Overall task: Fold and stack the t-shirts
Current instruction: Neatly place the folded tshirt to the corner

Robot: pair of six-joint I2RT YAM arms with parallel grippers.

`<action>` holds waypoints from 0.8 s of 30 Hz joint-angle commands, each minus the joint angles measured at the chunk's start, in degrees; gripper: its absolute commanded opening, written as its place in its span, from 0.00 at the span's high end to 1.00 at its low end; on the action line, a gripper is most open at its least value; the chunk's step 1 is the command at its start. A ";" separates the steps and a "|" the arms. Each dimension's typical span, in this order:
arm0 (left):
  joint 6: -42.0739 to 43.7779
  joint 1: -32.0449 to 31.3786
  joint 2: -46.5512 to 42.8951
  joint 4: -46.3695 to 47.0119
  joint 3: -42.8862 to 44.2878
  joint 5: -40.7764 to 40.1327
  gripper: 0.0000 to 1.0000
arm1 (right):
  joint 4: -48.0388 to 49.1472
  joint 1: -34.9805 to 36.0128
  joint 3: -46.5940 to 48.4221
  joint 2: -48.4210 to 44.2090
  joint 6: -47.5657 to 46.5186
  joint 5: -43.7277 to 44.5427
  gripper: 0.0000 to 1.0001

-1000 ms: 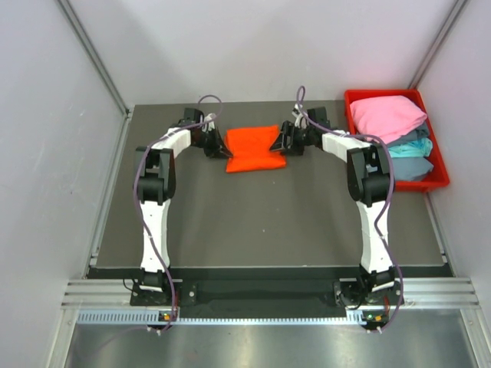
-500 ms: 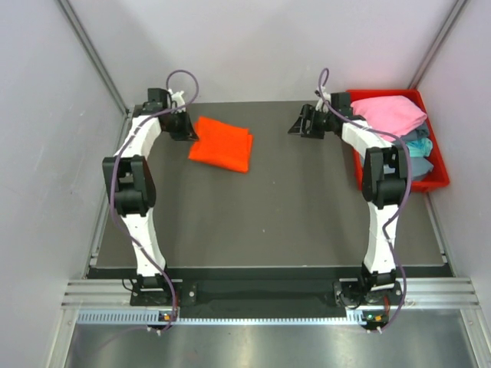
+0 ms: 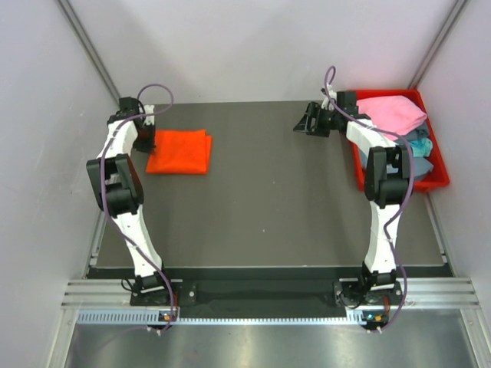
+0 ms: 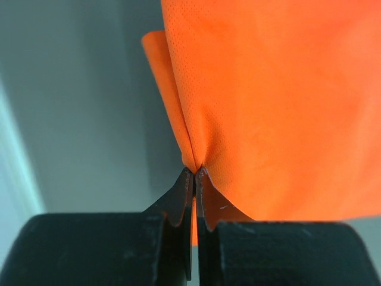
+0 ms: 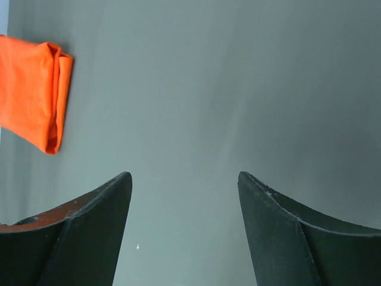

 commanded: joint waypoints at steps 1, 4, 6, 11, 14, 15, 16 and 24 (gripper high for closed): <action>4.12 0.51 1.25 3.53 1.58 -11.07 1.00 | 2.06 -0.11 2.37 -2.07 0.06 -1.01 0.28; 5.27 1.21 3.09 5.12 2.81 -15.47 1.00 | 2.06 -0.20 2.28 -2.15 -0.03 -1.01 0.28; 6.32 2.00 4.58 6.17 3.77 -17.59 1.00 | 2.07 -0.29 2.11 -2.33 -0.03 -0.92 0.28; 8.08 3.23 7.75 7.76 6.76 -21.36 1.00 | 1.98 -0.64 1.23 -3.03 -0.55 -0.83 0.28; 8.52 3.67 8.37 8.55 7.38 -23.12 1.00 | 1.80 -0.73 0.79 -3.56 -0.73 -0.66 0.28; 8.78 3.85 8.63 8.72 7.38 -23.47 1.00 | 1.80 -0.73 0.53 -3.65 -0.82 -0.66 0.28; 8.87 3.94 8.72 8.81 7.38 -24.09 1.00 | 1.80 -0.73 0.44 -3.82 -0.82 -0.48 0.28; 9.31 5.78 7.93 9.87 5.62 -26.99 1.00 | 2.15 -0.55 0.09 -4.09 -0.73 -0.39 0.28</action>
